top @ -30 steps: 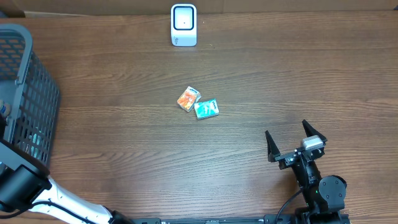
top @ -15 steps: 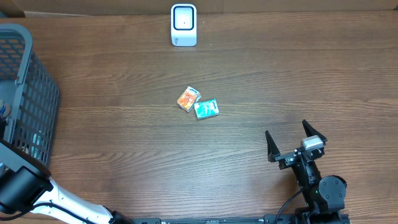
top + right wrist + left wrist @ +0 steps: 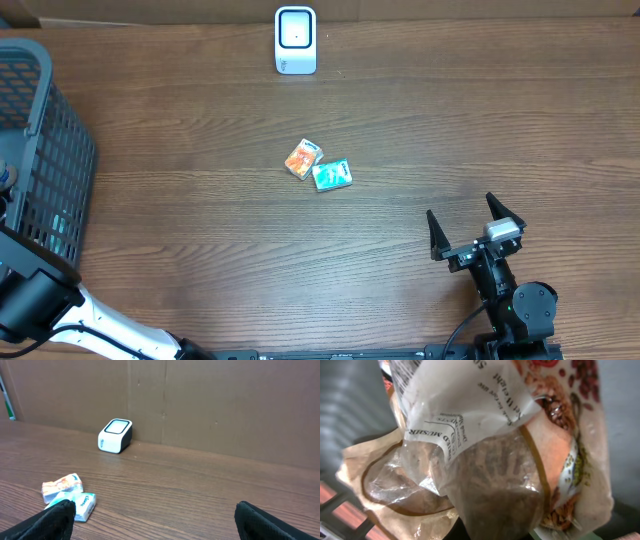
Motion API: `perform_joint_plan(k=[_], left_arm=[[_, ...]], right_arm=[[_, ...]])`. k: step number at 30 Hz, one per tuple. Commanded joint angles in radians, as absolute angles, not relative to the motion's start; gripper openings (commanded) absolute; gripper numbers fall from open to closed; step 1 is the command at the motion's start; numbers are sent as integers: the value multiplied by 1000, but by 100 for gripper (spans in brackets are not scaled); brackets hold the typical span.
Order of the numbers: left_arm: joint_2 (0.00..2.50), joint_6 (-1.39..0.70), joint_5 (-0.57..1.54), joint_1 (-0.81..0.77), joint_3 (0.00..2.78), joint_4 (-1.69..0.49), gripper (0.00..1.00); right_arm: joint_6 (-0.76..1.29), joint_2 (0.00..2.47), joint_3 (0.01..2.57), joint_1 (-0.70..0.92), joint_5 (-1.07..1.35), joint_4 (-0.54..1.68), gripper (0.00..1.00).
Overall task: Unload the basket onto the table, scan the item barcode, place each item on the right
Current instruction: 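Reach the left gripper into the basket and grasp the bagged bread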
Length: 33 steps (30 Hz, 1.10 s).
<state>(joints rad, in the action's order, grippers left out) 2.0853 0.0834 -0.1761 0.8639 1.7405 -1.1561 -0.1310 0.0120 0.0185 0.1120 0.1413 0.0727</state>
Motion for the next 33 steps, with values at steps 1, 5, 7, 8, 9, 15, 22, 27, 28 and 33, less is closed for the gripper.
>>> perform_joint_plan(k=[1,5,7,8,9,15,22,27,28,33], left_arm=[[1985,44,-164,862,1802,-1170,4],[1881,5,-164,862,1802,-1145,4],[1823,-36,-164,862,1802,-1132,4],[1790,-61,-161,862,1802,-1124,4],[1733,-100,-133,862,1802,-1113,4],[1609,-189,-70,832,1802,-1063,4],[1511,-207,-47,716,1825,-928,4],[1457,-212,-47,593,1905,-885,4],[1445,-215,-46,561,1920,-888,4],[1369,-229,-25,368,1935,-951,4]], right_arm=[[-132,4,8,117,133,69,100],[-132,4,8,117,133,69,100],[-132,4,8,117,133,69,100],[-132,4,8,117,133,69,100],[-132,4,8,117,133,69,100],[-132,4,8,117,133,69,100],[-132,4,8,117,133,69,100],[-132,4,8,117,133,69,100],[-132,4,8,117,133,69,100],[-132,4,8,117,133,69,100]])
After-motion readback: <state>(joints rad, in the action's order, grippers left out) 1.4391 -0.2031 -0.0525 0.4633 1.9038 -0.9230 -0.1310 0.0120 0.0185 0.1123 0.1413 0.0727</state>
